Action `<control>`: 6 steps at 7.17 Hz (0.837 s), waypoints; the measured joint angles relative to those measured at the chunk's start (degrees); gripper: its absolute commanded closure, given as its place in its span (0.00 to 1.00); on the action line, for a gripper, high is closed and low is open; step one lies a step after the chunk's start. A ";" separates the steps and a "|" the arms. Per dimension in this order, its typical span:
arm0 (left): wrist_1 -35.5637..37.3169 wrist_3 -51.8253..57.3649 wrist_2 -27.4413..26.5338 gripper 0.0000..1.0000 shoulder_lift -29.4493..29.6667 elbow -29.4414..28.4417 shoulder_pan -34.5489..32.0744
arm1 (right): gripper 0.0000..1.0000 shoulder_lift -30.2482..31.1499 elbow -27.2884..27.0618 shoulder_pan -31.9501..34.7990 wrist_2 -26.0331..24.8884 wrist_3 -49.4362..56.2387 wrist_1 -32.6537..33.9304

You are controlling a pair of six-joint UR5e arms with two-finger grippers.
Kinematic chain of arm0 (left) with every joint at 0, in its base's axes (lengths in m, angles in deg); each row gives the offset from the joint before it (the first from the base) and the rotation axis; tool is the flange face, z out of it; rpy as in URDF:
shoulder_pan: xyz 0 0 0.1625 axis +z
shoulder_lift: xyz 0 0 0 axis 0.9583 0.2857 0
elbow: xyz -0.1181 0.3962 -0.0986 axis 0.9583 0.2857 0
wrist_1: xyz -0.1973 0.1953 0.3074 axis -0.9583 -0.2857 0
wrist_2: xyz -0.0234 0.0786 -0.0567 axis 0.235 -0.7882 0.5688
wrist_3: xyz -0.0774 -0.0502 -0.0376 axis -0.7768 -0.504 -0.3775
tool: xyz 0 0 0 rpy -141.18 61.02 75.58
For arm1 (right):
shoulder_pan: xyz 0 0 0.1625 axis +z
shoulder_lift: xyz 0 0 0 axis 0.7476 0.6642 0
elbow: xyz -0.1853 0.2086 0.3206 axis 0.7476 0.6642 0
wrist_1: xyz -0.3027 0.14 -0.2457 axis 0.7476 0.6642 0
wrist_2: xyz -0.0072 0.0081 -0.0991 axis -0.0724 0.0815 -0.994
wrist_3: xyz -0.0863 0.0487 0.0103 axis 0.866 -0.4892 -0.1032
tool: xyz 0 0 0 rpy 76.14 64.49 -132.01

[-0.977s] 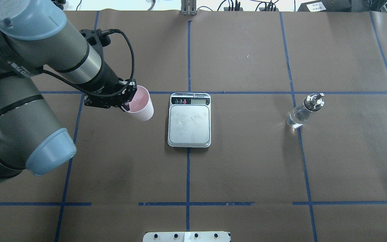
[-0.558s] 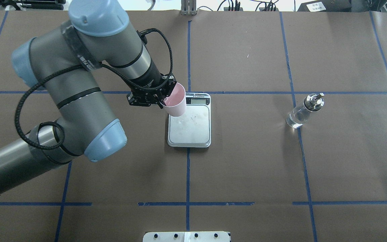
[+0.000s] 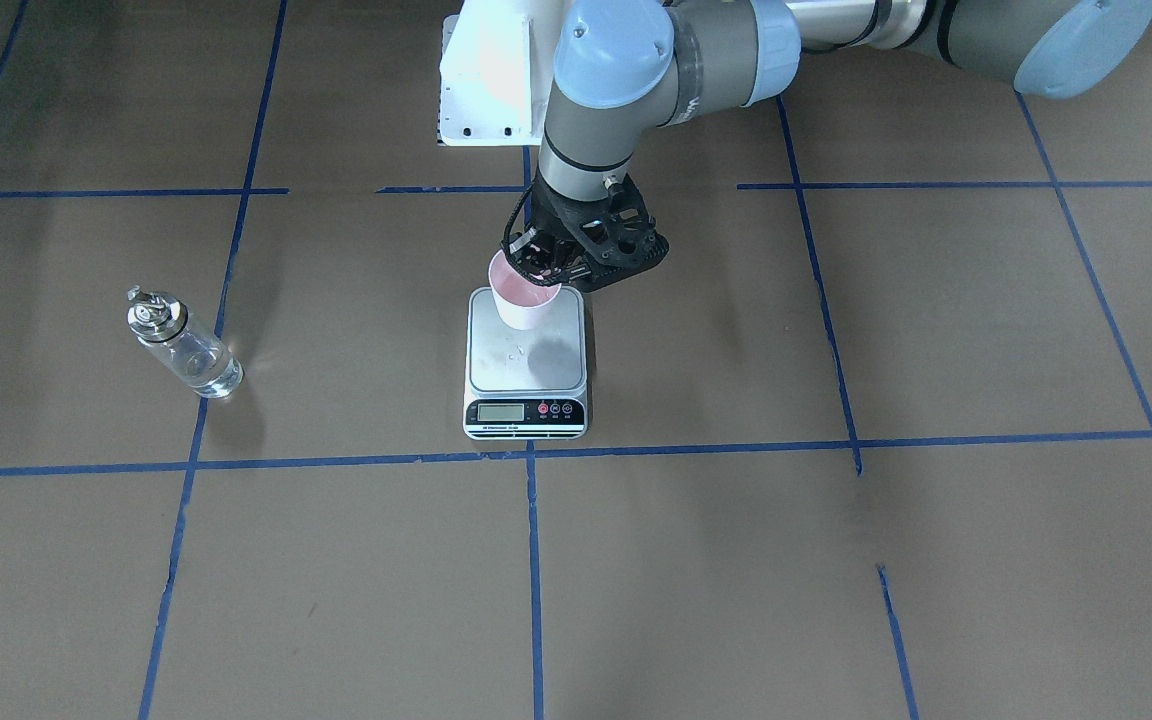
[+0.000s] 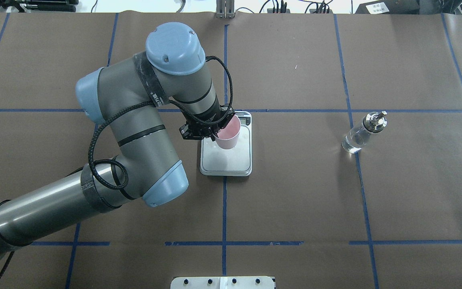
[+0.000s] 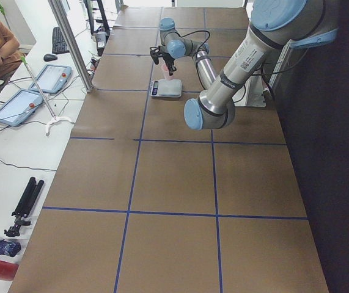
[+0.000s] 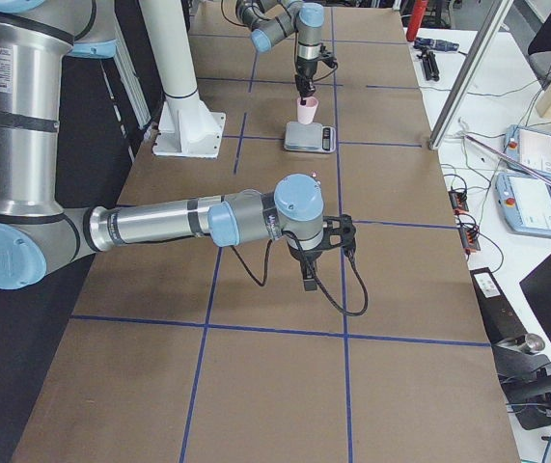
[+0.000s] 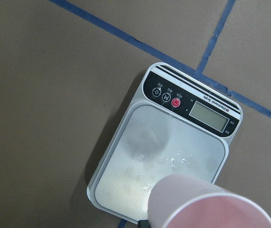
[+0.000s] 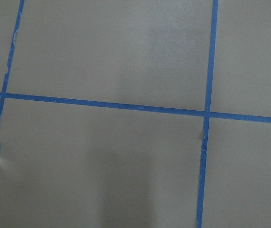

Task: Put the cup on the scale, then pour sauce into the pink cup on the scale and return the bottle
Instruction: 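Lift the pink cup with the left gripper and carry it over the scale, then lower the pink cup onto the scale and open the left gripper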

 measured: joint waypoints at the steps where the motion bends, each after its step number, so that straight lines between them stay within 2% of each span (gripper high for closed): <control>1: -0.58 -0.12 -0.20 1.00 0.36 -0.99 0.27 | 0.00 0.00 -0.05 0.00 0.03 -0.04 0.02; 6: -2.97 -0.12 -2.05 1.00 0.57 -4.61 1.84 | 0.00 0.07 -0.45 0.00 0.10 -0.07 0.15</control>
